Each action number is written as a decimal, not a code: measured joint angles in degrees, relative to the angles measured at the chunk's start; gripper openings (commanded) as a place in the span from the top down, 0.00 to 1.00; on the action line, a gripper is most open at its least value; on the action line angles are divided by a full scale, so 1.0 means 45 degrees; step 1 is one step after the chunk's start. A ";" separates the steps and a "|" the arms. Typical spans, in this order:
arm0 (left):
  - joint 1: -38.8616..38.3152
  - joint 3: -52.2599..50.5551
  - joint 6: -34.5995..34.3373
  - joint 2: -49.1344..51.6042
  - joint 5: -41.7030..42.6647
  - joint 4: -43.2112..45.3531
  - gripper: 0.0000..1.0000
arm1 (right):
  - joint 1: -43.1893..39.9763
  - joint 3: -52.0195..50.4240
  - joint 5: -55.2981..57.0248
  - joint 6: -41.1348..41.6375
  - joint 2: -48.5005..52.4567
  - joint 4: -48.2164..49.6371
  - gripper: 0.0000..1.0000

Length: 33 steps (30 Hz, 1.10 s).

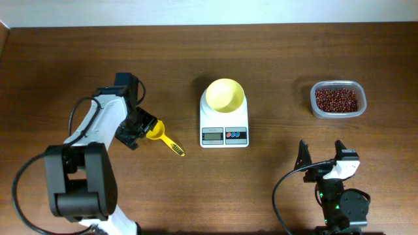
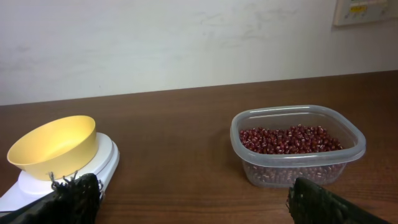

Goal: Scoop item into bowl and weigh 50g on scale
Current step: 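Move the left gripper forward down to the yellow scoop, then close the left gripper on the yellow scoop's cup rim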

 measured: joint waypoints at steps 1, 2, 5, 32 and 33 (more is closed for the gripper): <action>-0.0097 -0.0010 0.0000 0.0034 0.0000 0.0185 0.36 | 0.0000 0.0000 0.0000 -0.0005 0.0000 -0.0005 0.01; -0.0219 -0.0024 0.0000 0.0044 0.0000 0.0389 0.39 | 0.0000 0.0000 0.0000 0.0000 0.0000 -0.0005 0.01; -0.0573 -0.0194 -0.0029 0.0044 -0.0010 0.0928 0.41 | 0.0000 0.0000 0.0000 0.0000 0.0000 0.0000 0.01; -0.0622 -0.1841 -0.0175 0.0049 -0.0675 0.3094 0.47 | 0.0000 0.0000 0.0005 -0.0005 0.0000 0.0000 0.01; -0.0622 -0.1841 -0.0146 0.0049 -0.0792 0.3196 0.50 | 0.0000 0.0000 0.0000 0.0000 0.0000 -0.0005 0.01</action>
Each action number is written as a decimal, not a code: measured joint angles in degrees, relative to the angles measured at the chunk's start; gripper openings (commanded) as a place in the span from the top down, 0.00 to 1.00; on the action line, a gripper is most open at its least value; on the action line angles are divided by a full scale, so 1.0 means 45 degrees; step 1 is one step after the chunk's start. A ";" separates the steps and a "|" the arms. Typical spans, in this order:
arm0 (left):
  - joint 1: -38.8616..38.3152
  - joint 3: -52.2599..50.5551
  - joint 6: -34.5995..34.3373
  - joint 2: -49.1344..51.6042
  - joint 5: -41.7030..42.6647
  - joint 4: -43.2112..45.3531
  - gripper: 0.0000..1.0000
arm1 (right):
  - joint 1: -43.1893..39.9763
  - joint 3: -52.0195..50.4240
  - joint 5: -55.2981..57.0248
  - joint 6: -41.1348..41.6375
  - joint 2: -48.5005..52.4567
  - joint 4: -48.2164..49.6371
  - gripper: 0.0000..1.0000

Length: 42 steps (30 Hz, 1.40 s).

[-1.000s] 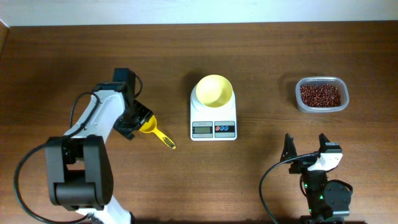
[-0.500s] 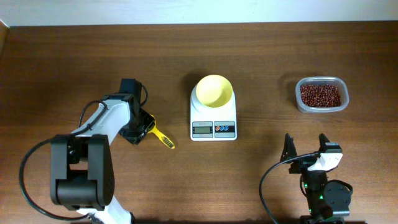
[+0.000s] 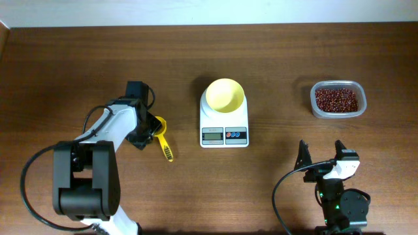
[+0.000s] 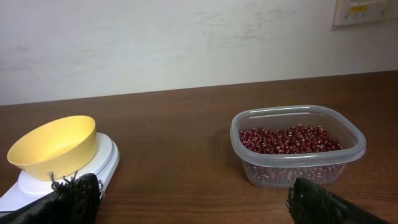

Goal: Scoop item into bowl and weigh 50g on scale
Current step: 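Close the left gripper on the yellow scoop's cup rim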

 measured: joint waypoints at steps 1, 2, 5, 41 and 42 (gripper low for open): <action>0.0000 0.0000 0.0015 0.0000 -0.0087 0.0068 0.56 | 0.0000 0.0000 0.0005 0.0000 0.0000 0.0005 0.01; 0.0000 0.0000 0.0015 0.0000 -0.0136 0.0112 0.64 | 0.0000 0.0000 0.0005 0.0000 0.0000 0.0000 0.01; 0.0000 0.0000 0.0000 0.0000 -0.0267 0.0209 0.78 | 0.0000 0.0000 0.0000 0.0000 0.0000 0.0000 0.01; 0.0005 0.0850 0.0971 -0.0005 0.0087 0.0015 0.63 | 0.0000 0.0000 0.0005 -0.0010 0.0000 0.0005 0.01; 0.0005 0.0850 0.0986 -0.0005 0.0058 0.0015 0.62 | 0.0000 0.0000 0.0000 0.0010 0.0000 0.0005 0.01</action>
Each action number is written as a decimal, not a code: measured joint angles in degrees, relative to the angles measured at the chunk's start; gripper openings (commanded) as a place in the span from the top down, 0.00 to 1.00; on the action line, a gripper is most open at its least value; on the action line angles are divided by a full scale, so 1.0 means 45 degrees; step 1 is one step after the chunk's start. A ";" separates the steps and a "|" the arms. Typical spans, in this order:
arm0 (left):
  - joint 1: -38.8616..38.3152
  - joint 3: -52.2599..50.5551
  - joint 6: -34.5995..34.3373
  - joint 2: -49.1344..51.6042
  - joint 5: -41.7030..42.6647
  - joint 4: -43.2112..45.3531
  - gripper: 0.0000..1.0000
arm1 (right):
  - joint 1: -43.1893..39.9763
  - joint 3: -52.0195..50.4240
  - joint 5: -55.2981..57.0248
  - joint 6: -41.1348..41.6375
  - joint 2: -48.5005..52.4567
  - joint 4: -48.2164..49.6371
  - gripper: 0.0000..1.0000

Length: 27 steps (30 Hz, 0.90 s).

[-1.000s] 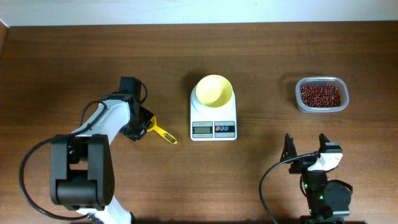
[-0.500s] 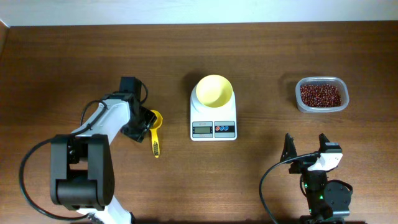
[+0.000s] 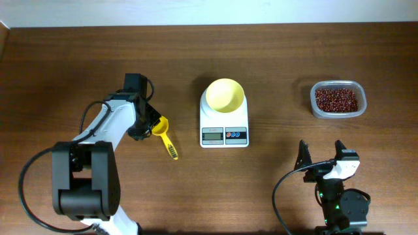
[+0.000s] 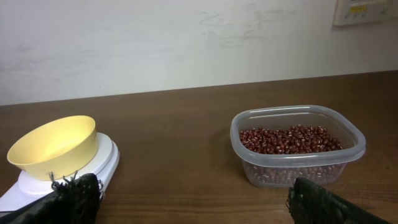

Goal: Scoop item into bowl and weigh 50g on scale
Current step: 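Close the left gripper on the yellow scoop's cup rim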

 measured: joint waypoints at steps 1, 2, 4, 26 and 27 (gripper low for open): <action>0.0000 0.0000 0.0005 0.0000 -0.0034 -0.0005 0.64 | 0.0000 0.0000 0.0000 -0.0010 0.0000 -0.0005 0.01; 0.0000 0.0000 0.0024 0.0000 -0.0039 -0.0015 0.66 | 0.0000 0.0000 0.0000 -0.0005 0.0000 0.0000 0.01; 0.0000 0.0000 0.0291 0.0000 -0.0039 -0.0019 0.67 | 0.0000 0.0000 0.0000 -0.0019 0.0000 0.0000 0.01; 0.0000 -0.0384 0.0986 0.0000 0.0311 -0.0248 0.79 | 0.0000 0.0000 0.0000 -0.0005 0.0000 -0.0005 0.01; -0.0005 -0.0427 0.0986 0.0000 0.0311 -0.0253 0.80 | 0.0000 0.0000 0.0000 -0.0015 0.0000 -0.0005 0.01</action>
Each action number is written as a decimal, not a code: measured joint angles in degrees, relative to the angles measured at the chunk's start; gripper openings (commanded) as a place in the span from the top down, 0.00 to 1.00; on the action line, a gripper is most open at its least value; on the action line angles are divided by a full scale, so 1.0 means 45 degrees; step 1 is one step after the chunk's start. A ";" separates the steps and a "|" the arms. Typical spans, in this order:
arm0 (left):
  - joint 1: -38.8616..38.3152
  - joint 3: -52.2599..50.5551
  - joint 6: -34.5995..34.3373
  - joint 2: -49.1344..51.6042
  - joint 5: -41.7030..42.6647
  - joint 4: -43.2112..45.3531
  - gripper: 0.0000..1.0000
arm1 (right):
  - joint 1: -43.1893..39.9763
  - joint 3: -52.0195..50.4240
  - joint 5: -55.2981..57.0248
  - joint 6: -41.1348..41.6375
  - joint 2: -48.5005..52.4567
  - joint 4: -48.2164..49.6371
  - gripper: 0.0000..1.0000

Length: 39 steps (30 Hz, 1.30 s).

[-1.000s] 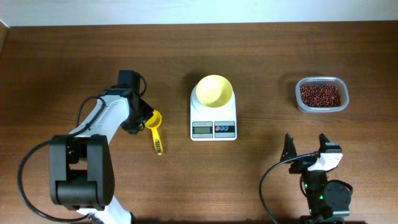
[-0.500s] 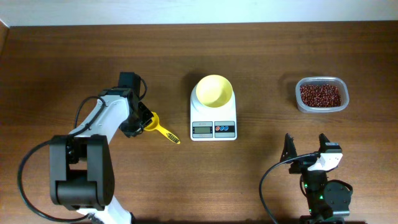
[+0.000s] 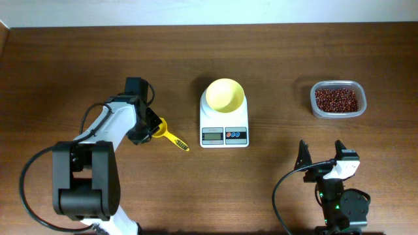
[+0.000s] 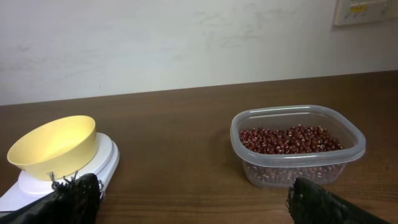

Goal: Scoop item into bowl and weigh 50g on scale
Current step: 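Close the left gripper on the yellow scoop's cup rim, then lift the yellow scoop with the left gripper and raise it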

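A yellow scoop [image 3: 163, 131] lies on the table left of the white scale [image 3: 224, 132], its handle pointing down-right. My left gripper [image 3: 145, 126] is right against the scoop's cup; the overhead view does not show whether its fingers grip it. A yellow bowl [image 3: 225, 94] [image 4: 53, 144] stands empty on the scale. A clear tub of red beans [image 3: 337, 99] [image 4: 297, 144] sits at the far right. My right gripper [image 3: 320, 149] [image 4: 199, 205] rests near the front edge, open and empty, facing the tub and the scale.
The scale's display and buttons [image 3: 225, 136] face the front edge. A pale wall [image 4: 186, 37] runs behind the table's far edge. Brown tabletop [image 3: 274, 72] lies between the scale and the bean tub.
The scoop's handle has swung from pointing down toward the front to pointing down-right, toward the scale. The left gripper stays at the cup. The right arm has not moved.
The left gripper stood at the scoop's cup with the handle pointing down-right. Then the arm had shifted toward the scale and the handle pointed straight to the front. It stayed nearly so, and now points down-right again. The right gripper, bowl and beans never changed.
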 measured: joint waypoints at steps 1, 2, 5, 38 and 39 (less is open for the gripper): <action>0.0005 -0.0019 0.0000 0.0000 0.0000 0.0005 0.81 | 0.0000 0.0000 0.0000 0.0000 0.0000 0.0005 0.01; 0.0005 -0.0039 -0.0005 0.0000 0.0000 0.0005 0.81 | 0.0000 0.0000 0.0005 0.0000 0.0000 0.0005 0.01; 0.0000 -0.0049 0.0000 0.0000 0.0000 0.0010 0.84 | 0.0000 0.0000 0.0000 0.0010 0.0000 0.0000 0.01; 0.0102 0.0588 -0.0010 -0.6455 0.0238 0.0112 1.00 | 0.0000 0.0000 0.0005 0.0010 0.0000 0.0005 0.01; 0.0102 0.0588 -0.0010 -0.6455 0.0243 0.0403 1.00 | 0.0000 0.0000 0.0000 0.0005 0.0000 0.0000 0.01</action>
